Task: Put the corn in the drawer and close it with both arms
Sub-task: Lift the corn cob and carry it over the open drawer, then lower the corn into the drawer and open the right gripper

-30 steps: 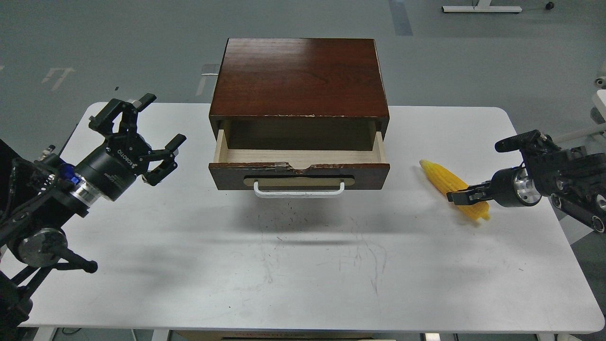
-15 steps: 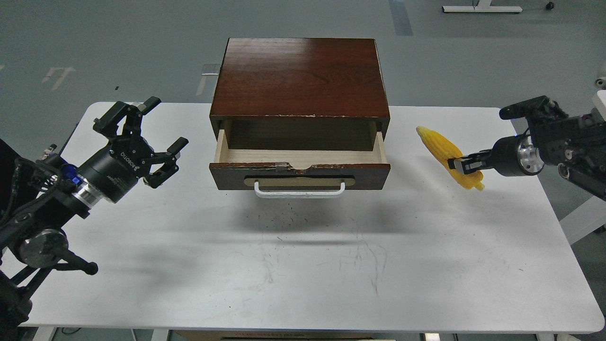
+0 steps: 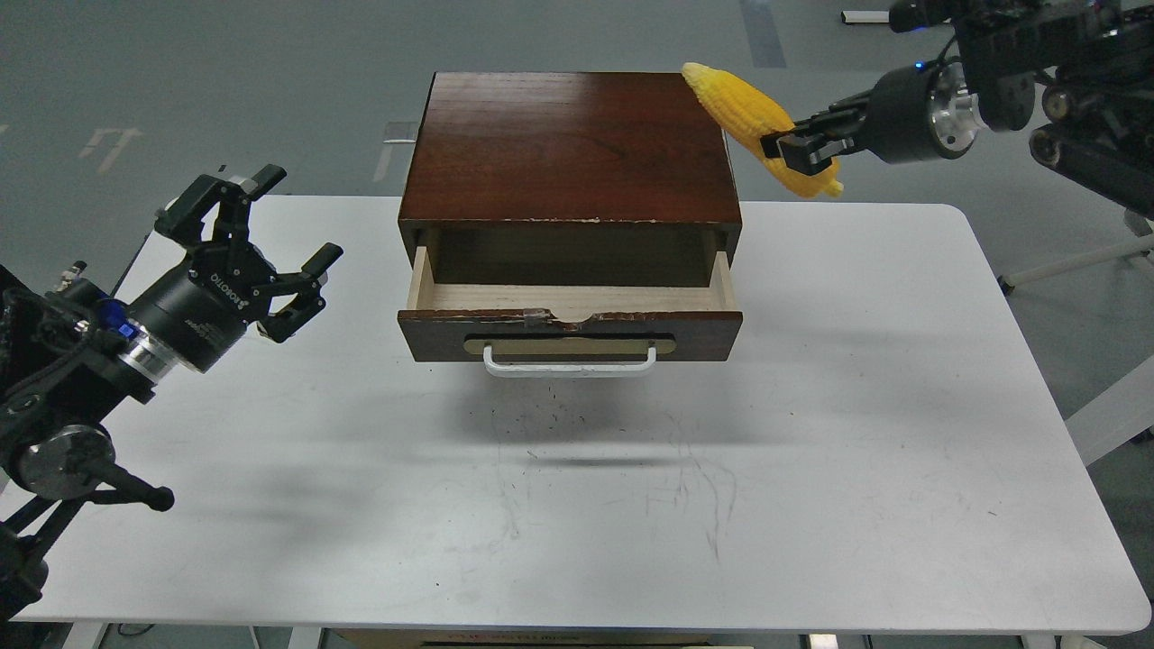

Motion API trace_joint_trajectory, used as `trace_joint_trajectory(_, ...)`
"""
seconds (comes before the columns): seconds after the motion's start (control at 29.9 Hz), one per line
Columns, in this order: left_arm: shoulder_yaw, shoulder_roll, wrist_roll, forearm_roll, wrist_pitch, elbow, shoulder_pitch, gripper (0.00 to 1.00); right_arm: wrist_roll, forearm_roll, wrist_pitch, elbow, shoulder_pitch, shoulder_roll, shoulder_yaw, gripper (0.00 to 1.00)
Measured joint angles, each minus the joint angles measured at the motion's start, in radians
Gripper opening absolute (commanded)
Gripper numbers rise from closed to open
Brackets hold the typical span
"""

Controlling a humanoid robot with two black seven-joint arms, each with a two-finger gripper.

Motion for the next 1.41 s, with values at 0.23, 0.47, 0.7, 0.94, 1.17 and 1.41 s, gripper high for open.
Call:
trace_joint_trajectory(0.23,-0.003,0.002,-0.001,0.000,0.000,0.000,-0.001,1.00,0.000,-0.024,0.000,0.109,0.116,0.078,-0.050,0.05)
trace_joint_trajectory(0.47,-0.003,0.007,-0.001,0.000,0.000,0.000,-0.001,1.00,0.000,-0.063,-0.009,0.107,0.138,0.203,-0.064,0.05)
trace_joint_trajectory(0.7,-0.011,0.010,-0.001,-0.001,0.000,0.000,-0.001,1.00,0.000,-0.090,-0.031,0.095,0.141,0.292,-0.109,0.05)
trace_joint_trajectory(0.94,-0.015,0.010,-0.001,-0.001,0.000,-0.001,0.001,1.00,0.000,-0.138,-0.132,0.040,0.137,0.352,-0.183,0.05)
trace_joint_trajectory(1.17,-0.015,0.009,-0.001,-0.001,0.000,-0.002,0.001,1.00,0.000,-0.140,-0.140,0.034,0.121,0.380,-0.193,0.07)
trace_joint_trajectory(1.41,-0.015,0.011,0.000,-0.001,0.000,-0.003,0.001,1.00,0.000,-0.138,-0.140,0.037,0.102,0.392,-0.194,0.15)
